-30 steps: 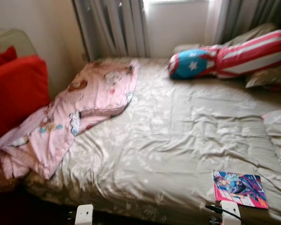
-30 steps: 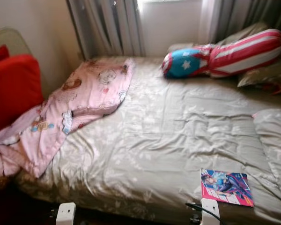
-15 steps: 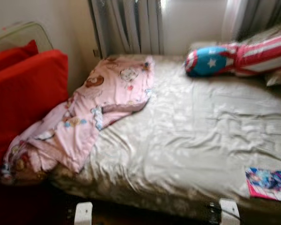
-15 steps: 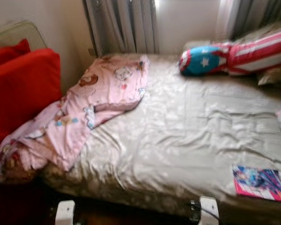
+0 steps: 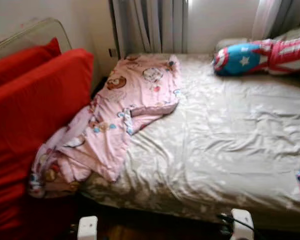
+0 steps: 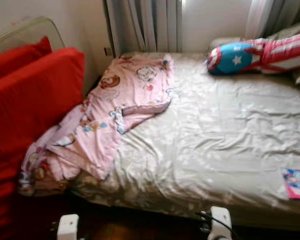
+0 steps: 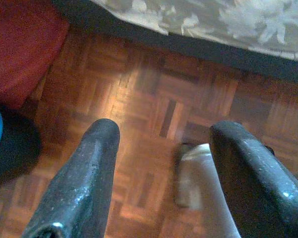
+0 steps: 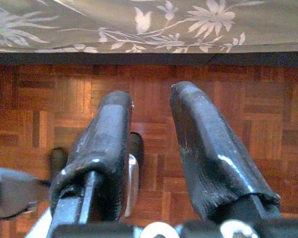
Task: Clean up the room
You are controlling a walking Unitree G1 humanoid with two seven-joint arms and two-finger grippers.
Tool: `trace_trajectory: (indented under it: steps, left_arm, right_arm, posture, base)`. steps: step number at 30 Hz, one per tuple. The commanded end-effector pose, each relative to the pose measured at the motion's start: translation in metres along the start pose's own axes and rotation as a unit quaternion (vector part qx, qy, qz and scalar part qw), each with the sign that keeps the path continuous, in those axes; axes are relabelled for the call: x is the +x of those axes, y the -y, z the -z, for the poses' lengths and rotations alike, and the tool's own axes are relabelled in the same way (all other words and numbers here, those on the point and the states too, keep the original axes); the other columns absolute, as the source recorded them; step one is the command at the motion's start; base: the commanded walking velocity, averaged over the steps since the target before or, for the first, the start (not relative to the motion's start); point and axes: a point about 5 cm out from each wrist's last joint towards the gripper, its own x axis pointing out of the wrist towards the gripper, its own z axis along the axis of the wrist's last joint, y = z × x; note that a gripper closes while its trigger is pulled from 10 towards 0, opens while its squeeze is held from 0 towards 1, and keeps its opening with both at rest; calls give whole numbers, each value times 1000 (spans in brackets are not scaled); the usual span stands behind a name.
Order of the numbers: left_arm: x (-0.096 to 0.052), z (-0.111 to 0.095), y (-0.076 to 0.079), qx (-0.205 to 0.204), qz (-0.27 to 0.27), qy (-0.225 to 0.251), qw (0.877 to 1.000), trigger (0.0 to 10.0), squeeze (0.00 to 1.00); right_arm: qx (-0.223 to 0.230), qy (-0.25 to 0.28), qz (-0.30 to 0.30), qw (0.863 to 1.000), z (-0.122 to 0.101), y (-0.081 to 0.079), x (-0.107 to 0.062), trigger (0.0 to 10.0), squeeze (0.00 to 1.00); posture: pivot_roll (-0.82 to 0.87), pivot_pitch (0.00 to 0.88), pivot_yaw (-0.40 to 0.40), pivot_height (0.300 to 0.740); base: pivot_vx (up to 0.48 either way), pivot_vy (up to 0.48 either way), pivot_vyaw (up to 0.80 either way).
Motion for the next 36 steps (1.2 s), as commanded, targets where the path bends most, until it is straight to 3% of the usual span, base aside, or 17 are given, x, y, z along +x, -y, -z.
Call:
trace_trajectory:
  steps: [1,7,16,36]
  left_arm:
    - [-1,0,-9,3,-11,-2,1000,10000,0]
    - [-1,0,-8,0,-12,0,1000,10000,0]
    - [-1,-1,-8,2,-10,1,1000,10000,0]
    - [0,-2,-8,-5,-7,4,1000,10000,0]
  right_arm:
    - [-3,6,-9,1000,-5,-7,2,10000,0]
    - [-5,4,-10,1000,-4,-7,2,10000,0]
    - [-16,7,-11,1000,-5,-8,2,10000,0]
    - [-15,12,-10,1000,-7,-9,2,10000,0]
  posture:
    - [-93,0,30,740]
    - [-91,0,29,740]
    - [-90,0,29,740]
    - [-88,0,31,740]
  base:
    - [0,480,0]
    - [0,398,0]
    - [0,0,0]
    - [0,0,797]
